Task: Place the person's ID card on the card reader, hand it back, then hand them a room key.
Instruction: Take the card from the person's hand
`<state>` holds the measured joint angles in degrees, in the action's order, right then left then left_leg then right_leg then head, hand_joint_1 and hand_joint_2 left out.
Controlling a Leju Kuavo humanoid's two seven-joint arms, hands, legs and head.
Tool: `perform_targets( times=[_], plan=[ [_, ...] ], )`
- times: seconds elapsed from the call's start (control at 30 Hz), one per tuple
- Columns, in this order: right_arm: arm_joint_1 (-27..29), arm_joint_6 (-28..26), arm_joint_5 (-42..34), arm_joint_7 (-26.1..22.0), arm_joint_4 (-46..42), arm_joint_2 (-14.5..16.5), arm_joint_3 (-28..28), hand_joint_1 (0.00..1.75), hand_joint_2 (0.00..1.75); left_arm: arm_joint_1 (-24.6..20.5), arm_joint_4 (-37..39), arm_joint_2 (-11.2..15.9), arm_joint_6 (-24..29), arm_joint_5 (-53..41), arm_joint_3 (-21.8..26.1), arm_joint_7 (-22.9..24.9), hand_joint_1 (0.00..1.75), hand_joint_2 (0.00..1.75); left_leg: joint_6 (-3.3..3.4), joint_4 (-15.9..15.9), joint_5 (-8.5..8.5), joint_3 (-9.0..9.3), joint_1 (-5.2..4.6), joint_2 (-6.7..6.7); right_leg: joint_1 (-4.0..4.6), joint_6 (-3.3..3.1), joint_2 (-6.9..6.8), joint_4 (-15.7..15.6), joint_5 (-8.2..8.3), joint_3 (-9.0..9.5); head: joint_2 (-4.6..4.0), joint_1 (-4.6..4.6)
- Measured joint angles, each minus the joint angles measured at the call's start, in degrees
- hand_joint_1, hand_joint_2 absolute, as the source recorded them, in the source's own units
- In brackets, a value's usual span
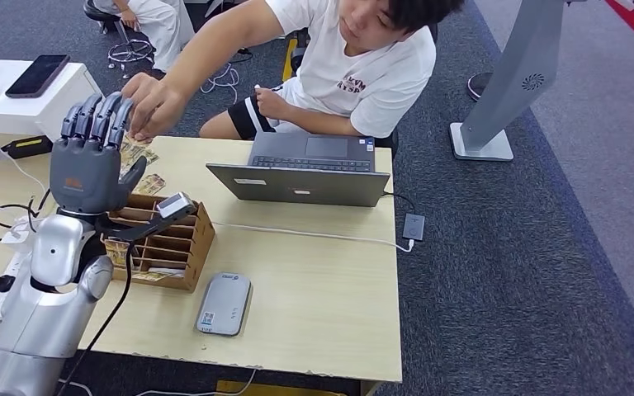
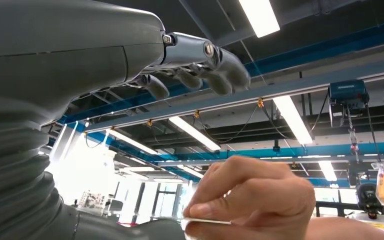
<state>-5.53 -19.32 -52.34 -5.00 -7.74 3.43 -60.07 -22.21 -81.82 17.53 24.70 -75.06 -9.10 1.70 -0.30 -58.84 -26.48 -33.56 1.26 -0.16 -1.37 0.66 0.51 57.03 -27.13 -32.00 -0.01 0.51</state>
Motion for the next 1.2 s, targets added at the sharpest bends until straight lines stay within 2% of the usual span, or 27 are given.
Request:
perform_targets(
  times=[0.03, 0.87, 1.03, 1.2],
  plan=[
    [0.0, -0.04, 0.05, 0.03, 0.0, 0.01, -0.01, 0.0, 1.75, 0.02, 0.02, 0.01, -0.12, 0.18, -0.04, 0.0, 1.75, 1.75, 0.0, 0.0, 0.0, 0.0, 0.0, 0.0, 0.0, 0.0, 0.0, 0.0, 0.0, 0.0, -0.01, 0.0],
    [-0.04, -0.84, 0.93, 0.97, 0.01, 0.0, -1.44, 0.0, 1.75, 1.74, 0.47, 0.36, -1.37, 2.61, -0.33, -1.49, 1.75, 1.75, 0.0, 0.0, 0.0, -0.04, 0.01, 0.0, 0.01, 0.0, 0.0, 0.0, 0.0, -0.02, 0.01, 0.01],
    [0.03, -1.46, 0.1, 1.07, 0.0, 0.04, -1.45, 0.0, 1.75, 5.02, -1.92, 0.22, -3.44, 4.23, -1.27, -3.51, 1.75, 1.75, 0.0, 0.0, -0.01, -0.04, 0.0, 0.03, 0.0, 0.0, 0.03, -0.01, -0.01, -0.04, -0.01, 0.01],
    [0.07, -1.76, -0.85, 0.97, 0.01, 0.21, -1.44, 0.0, 1.75, 9.49, -6.43, -0.01, -8.72, 2.09, -5.91, -3.53, 1.75, 1.75, 0.01, 0.0, -0.02, -0.07, 0.0, 0.03, 0.0, 0.01, 0.02, -0.02, -0.01, -0.06, -0.01, 0.01]
  ],
)
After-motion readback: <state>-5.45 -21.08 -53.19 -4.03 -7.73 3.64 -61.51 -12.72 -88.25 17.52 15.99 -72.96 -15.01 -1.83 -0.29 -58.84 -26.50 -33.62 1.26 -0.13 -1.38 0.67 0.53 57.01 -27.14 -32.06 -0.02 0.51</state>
